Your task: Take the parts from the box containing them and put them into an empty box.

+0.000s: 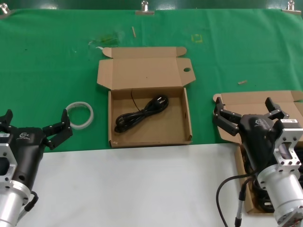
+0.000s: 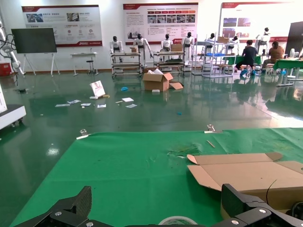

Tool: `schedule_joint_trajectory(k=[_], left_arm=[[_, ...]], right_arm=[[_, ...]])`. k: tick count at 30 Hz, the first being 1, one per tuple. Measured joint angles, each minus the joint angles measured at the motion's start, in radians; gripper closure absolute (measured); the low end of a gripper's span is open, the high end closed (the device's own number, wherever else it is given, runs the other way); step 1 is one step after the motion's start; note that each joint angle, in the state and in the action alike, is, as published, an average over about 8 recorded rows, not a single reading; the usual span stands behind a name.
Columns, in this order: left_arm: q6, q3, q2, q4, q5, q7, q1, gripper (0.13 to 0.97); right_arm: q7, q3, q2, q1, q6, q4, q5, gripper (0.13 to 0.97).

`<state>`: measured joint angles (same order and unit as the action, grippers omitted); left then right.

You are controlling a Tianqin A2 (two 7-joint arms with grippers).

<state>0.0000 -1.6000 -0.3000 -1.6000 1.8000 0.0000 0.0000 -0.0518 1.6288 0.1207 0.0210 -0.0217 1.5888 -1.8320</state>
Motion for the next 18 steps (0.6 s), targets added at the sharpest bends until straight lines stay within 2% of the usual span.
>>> schedule_joint_trajectory(k=[18], left_arm=[[0.0, 0.0, 0.0, 0.0, 0.0, 0.0, 0.0, 0.132]], right_arm=[[0.0, 0.0, 0.0, 0.0, 0.0, 0.0, 0.0, 0.129]])
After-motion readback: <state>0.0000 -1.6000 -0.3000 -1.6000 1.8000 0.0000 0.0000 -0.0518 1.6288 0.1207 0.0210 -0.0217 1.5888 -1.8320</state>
